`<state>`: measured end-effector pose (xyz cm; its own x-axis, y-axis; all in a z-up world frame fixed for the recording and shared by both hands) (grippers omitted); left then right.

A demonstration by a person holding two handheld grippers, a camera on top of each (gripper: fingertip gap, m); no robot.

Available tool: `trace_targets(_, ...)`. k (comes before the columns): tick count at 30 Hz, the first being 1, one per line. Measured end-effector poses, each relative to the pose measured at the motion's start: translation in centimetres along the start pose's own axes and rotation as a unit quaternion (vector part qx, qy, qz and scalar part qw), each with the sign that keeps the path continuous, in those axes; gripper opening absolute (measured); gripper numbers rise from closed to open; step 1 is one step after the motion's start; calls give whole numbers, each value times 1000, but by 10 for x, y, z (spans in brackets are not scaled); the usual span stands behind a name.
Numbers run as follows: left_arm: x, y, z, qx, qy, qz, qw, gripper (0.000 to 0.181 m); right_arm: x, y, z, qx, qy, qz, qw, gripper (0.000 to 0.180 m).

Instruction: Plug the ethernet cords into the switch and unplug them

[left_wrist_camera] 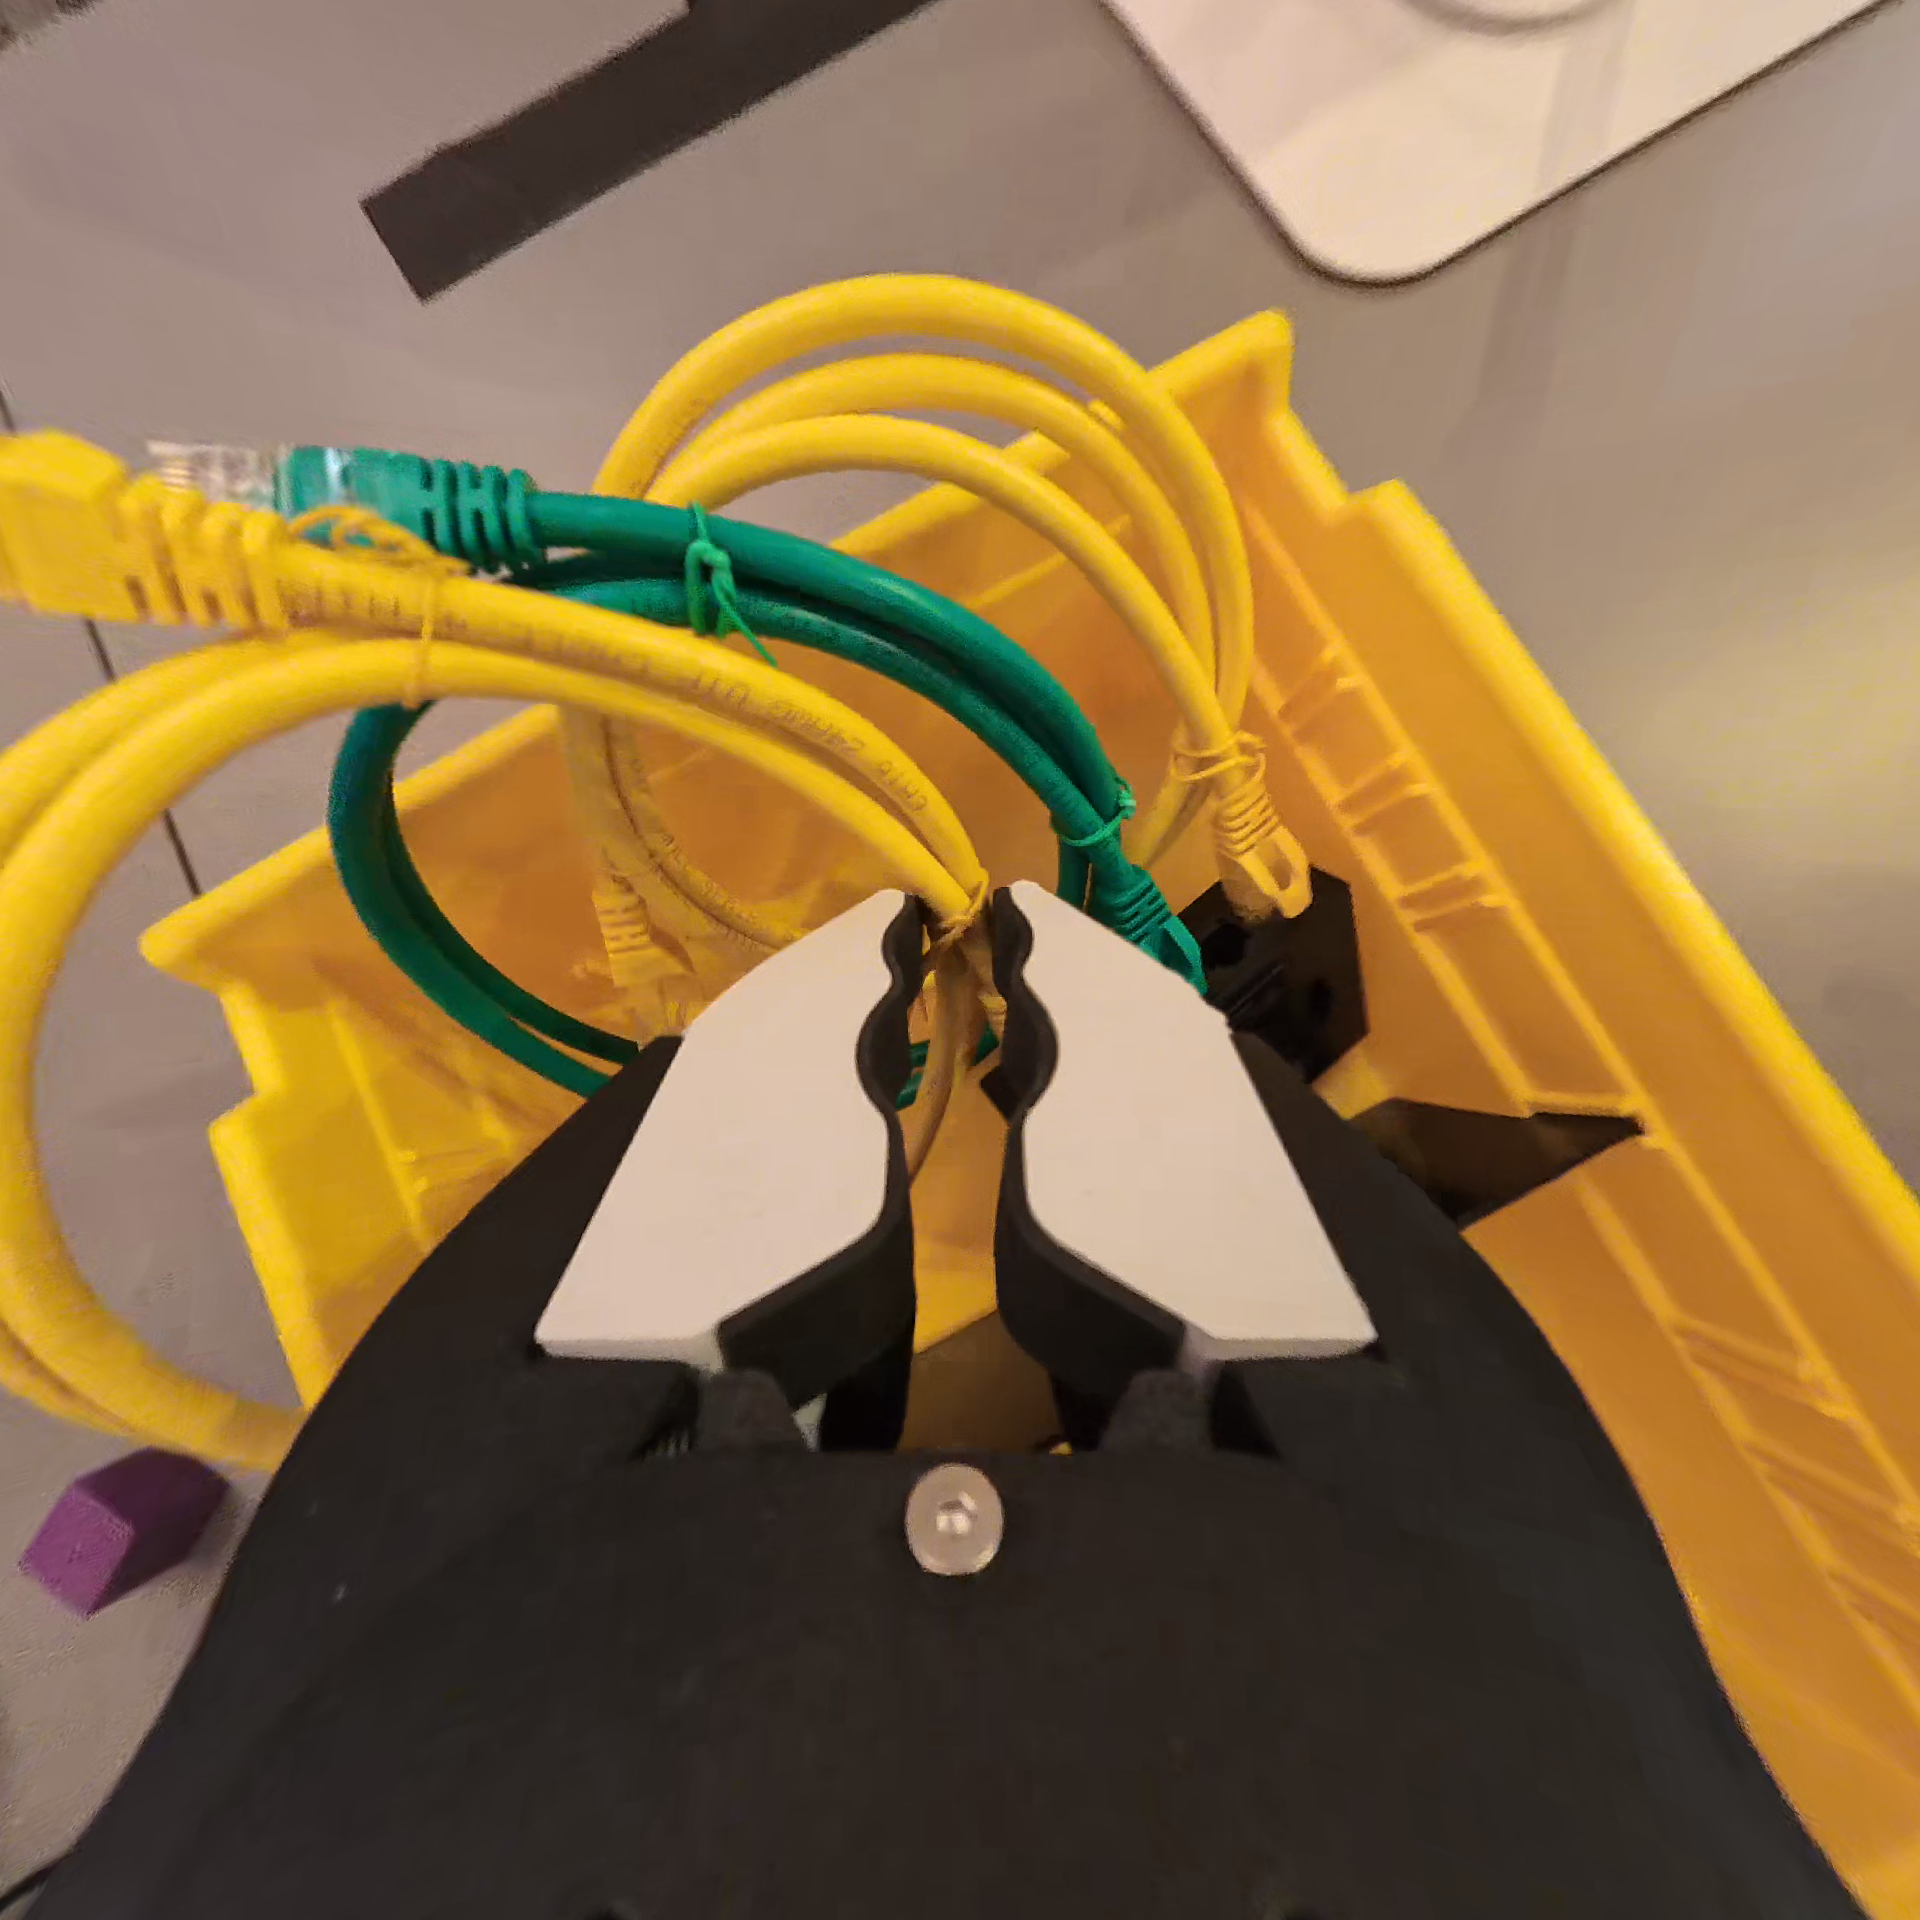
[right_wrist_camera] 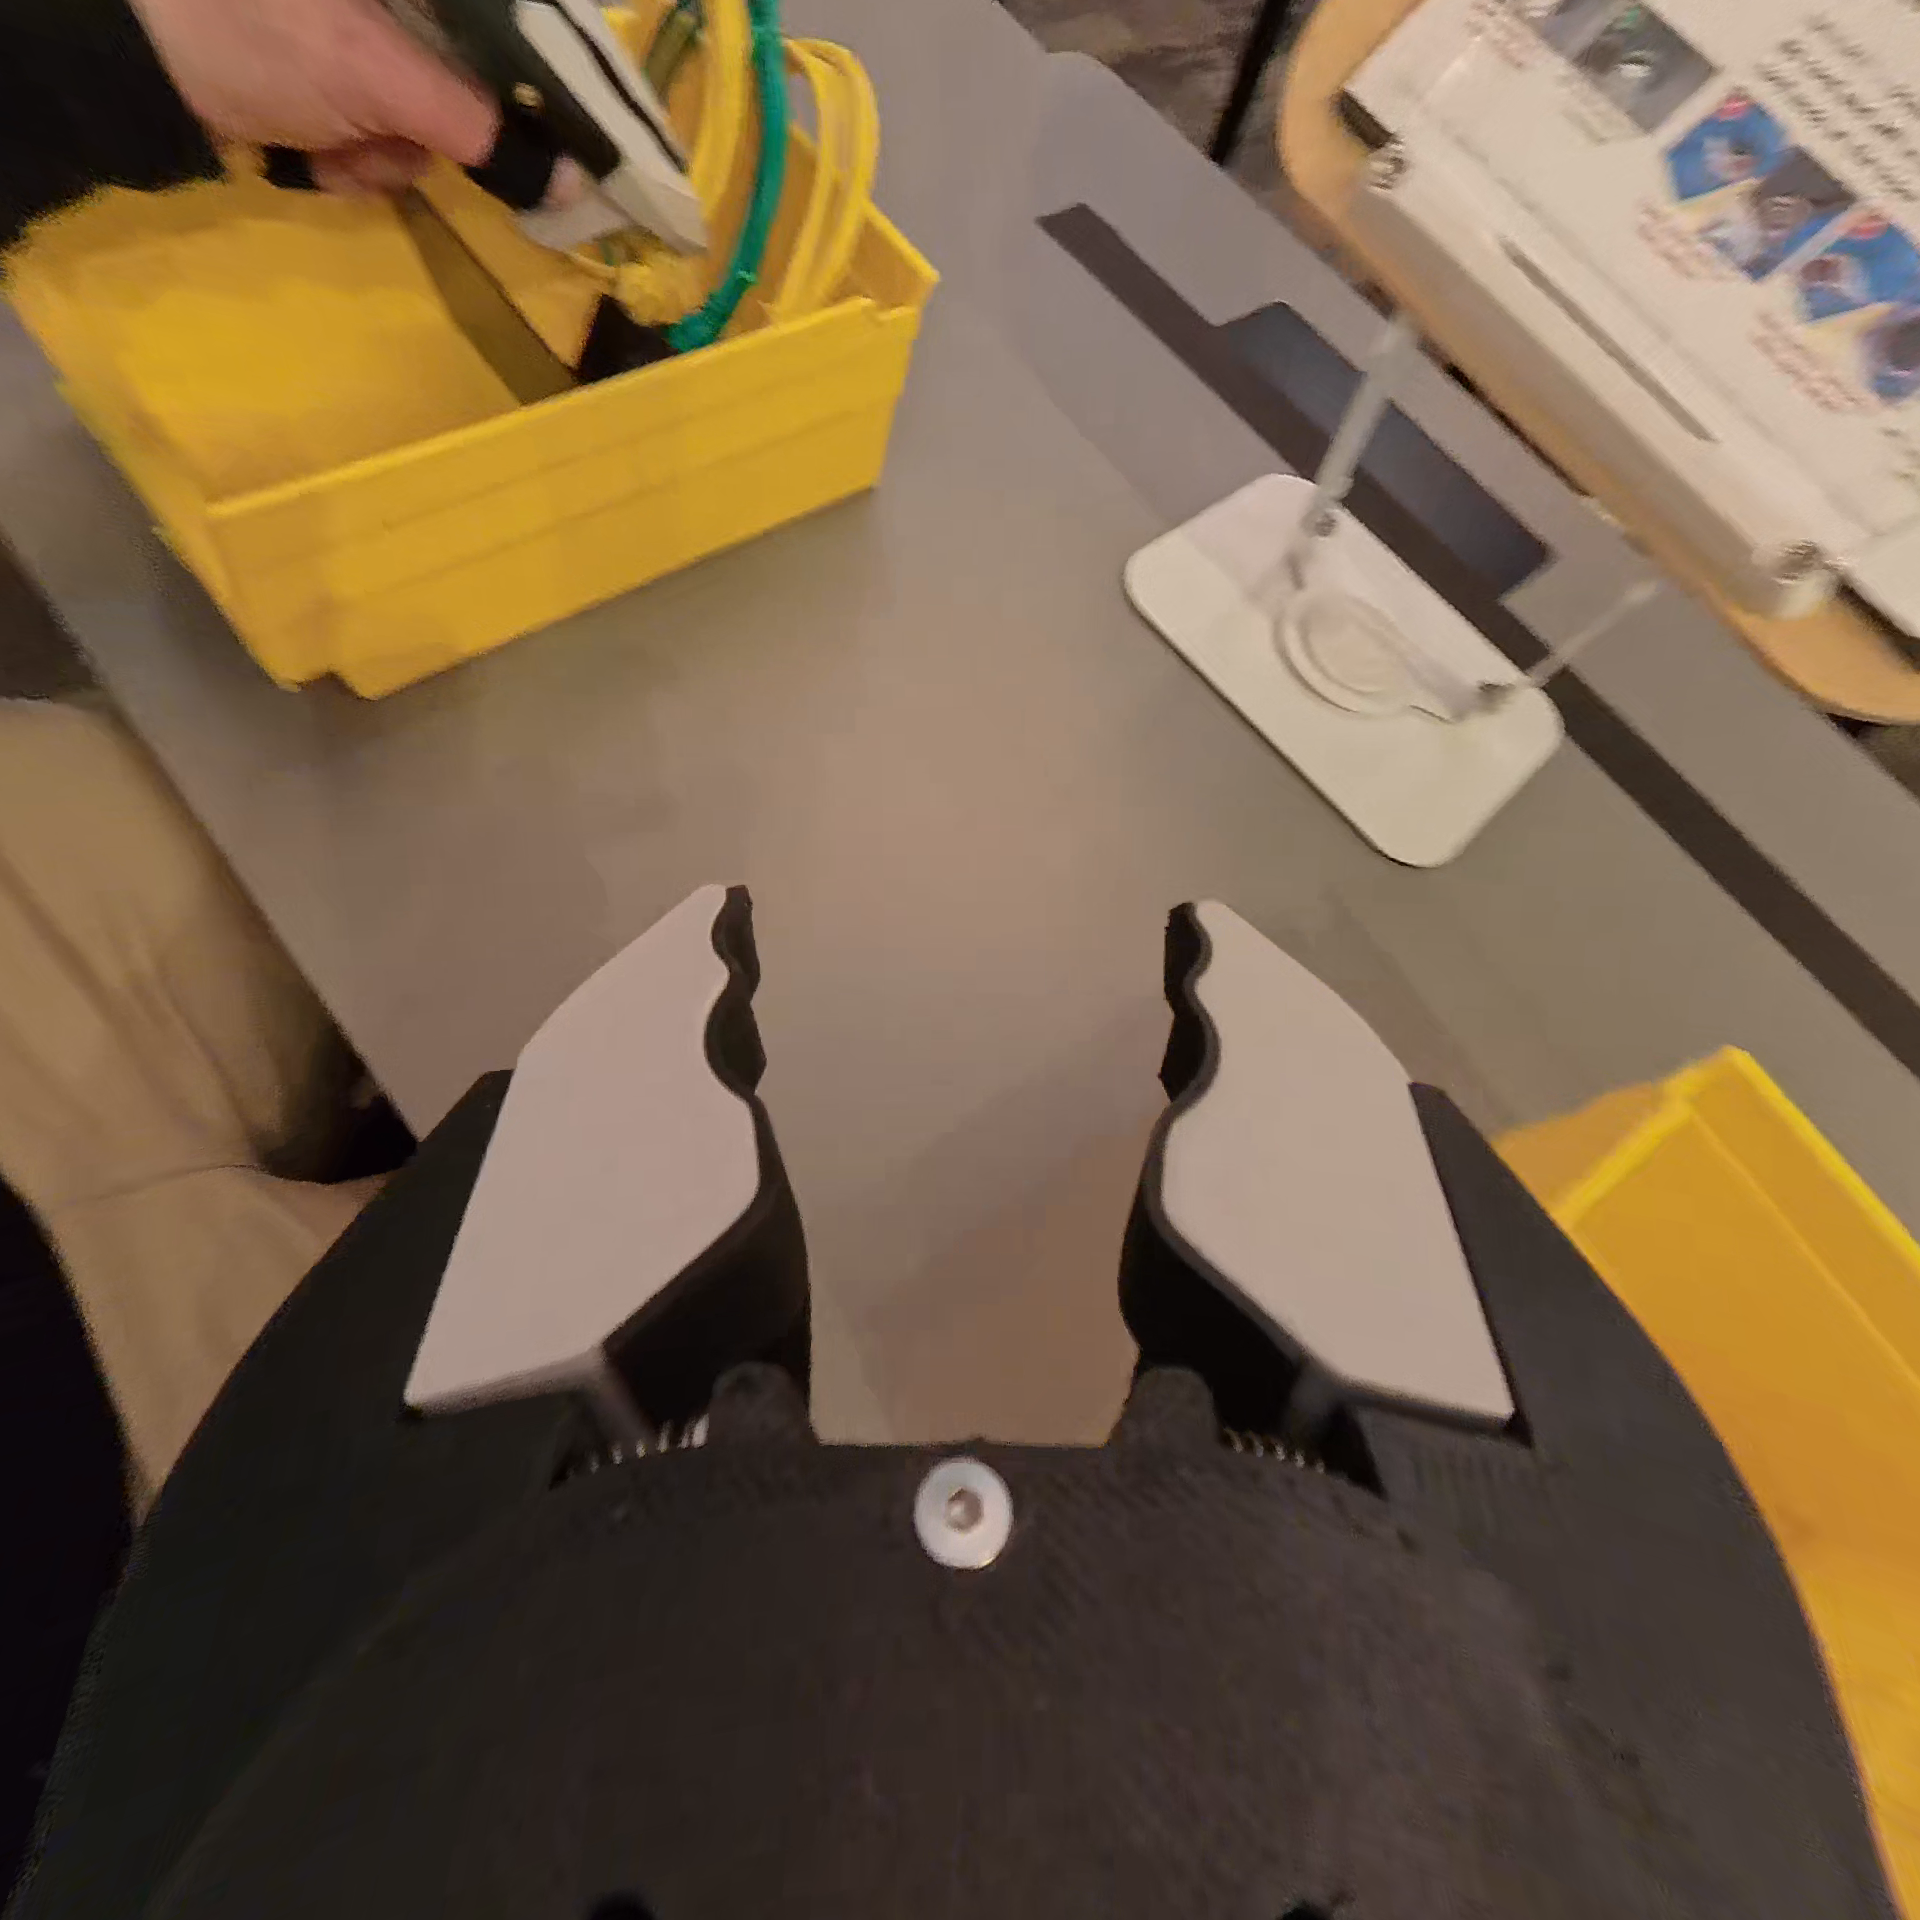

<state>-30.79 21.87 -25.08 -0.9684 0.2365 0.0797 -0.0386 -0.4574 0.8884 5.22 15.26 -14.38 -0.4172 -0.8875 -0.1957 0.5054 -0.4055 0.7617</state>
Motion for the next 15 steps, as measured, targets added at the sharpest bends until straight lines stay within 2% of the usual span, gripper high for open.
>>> trace_targets(1, 1, 5, 3, -13, -5, 9, 1000, 12, 8, -5, 4, -3, 0, 23, 1000, 75)
trace_targets(4, 4, 23, 14, -45, -31, 39, 998, 11, 21, -20, 16, -12, 3, 65, 998, 76)
trace_targets(10, -5, 80, 40, -122, -63, 43, 990, 11, 40, -41, 50, -44, -10, 146, 988, 75)
trace_targets(15, -52, 130, 60, -168, -122, 14, 978, 11, 57, -54, 91, -97, -34, 236, 966, 78)
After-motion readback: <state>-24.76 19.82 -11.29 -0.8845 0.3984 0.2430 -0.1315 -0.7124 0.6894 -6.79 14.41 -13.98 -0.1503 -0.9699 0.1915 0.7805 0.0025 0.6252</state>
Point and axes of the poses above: each gripper's, where its closed fingertips meet, y back along the fingers, z out of its top, x = y × z across the jaws, the point moved 1 cm from there along y, back along the fingers, and after that the axes turned 14 degrees about x, right-handed, at the moved point
